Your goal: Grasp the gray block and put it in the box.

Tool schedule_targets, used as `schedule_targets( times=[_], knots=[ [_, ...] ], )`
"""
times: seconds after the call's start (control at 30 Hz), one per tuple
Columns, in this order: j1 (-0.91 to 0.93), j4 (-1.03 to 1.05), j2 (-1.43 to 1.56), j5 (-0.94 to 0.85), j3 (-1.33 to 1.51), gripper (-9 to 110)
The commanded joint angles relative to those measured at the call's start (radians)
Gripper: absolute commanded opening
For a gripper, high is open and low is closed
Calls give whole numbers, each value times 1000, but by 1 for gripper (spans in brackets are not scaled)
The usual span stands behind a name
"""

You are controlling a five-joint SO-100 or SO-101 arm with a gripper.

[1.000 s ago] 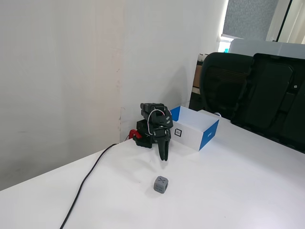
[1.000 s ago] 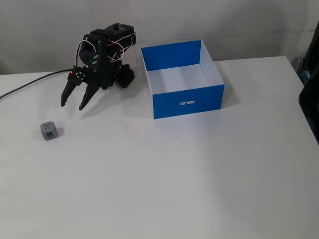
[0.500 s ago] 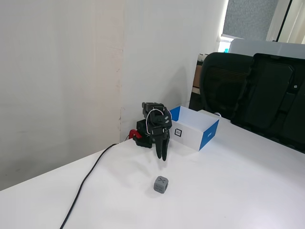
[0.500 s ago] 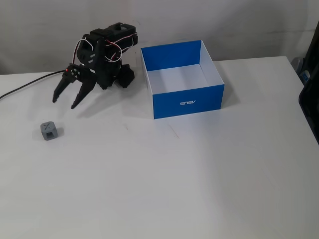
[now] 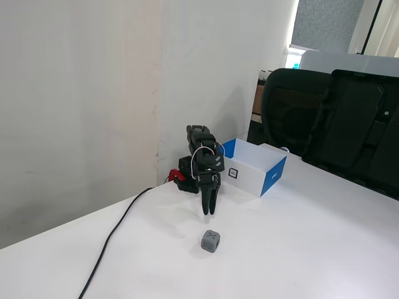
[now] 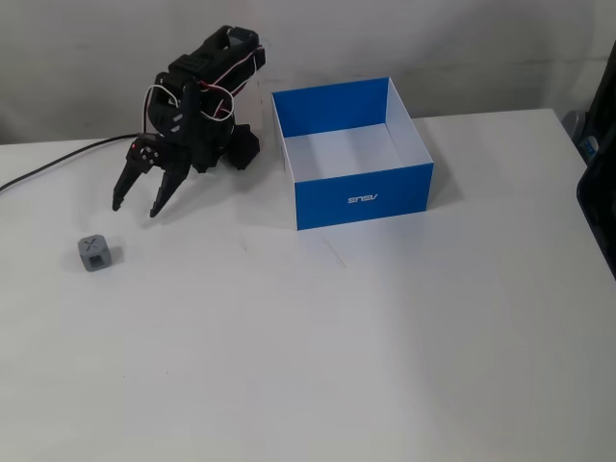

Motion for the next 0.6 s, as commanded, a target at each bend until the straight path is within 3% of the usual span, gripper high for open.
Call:
schedule_targets(
  times=[0.0, 0.17, 0.57],
  knots=[
    [5, -63, -155, 5, -129, 25],
    [-6, -123, -325, 6, -186, 25],
    [-8, -207, -419, 5, -201, 26]
  ],
)
